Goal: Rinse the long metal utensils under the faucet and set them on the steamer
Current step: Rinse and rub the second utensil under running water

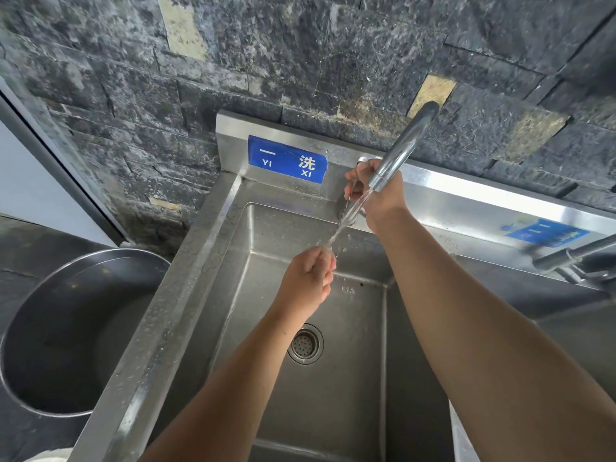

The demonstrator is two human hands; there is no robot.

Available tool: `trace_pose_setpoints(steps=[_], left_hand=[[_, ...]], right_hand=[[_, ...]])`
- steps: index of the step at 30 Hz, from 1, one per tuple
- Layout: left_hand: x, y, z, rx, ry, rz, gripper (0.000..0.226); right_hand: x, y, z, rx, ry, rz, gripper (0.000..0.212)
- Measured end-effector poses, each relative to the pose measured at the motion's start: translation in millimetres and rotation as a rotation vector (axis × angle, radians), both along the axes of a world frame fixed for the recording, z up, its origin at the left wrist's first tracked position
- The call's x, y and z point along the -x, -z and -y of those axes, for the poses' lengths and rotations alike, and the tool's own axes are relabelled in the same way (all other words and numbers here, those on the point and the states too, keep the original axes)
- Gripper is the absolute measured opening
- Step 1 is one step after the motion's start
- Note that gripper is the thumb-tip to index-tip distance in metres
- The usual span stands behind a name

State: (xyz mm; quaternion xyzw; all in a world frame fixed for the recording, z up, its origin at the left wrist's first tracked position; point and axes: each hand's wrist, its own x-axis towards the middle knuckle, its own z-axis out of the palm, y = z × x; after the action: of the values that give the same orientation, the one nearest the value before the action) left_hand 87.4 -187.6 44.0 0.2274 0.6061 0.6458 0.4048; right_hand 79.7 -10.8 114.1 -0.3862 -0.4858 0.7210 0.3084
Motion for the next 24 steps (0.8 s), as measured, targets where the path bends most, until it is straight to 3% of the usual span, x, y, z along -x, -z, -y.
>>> trace_pose_setpoints(steps=[2,6,9,17,24], left_hand=[[-4,3,6,0.003,-0.004,-0.007,0.032],[-6,18,18,0.017,-0.029,-0.052,0.032],[-4,30,25,-0.001,-0.035,-0.055,0.031],[-2,43,35,-0.084,-0.046,-0.015,0.024],[2,35,29,-0.145,-0.001,0.077,0.035]], right_hand=[[1,1,-3,-0.041,-0.003,0.018,0.033],[5,3,-6,-0.143,-0.051,-0.026,0.003],[9,7,-9,-0.215,-0.085,-0.01,0.003],[15,8,-8,-0.258,-0.069,0.015,0.029],[5,2,0,-0.197,-0.144,-0.052,0.025]])
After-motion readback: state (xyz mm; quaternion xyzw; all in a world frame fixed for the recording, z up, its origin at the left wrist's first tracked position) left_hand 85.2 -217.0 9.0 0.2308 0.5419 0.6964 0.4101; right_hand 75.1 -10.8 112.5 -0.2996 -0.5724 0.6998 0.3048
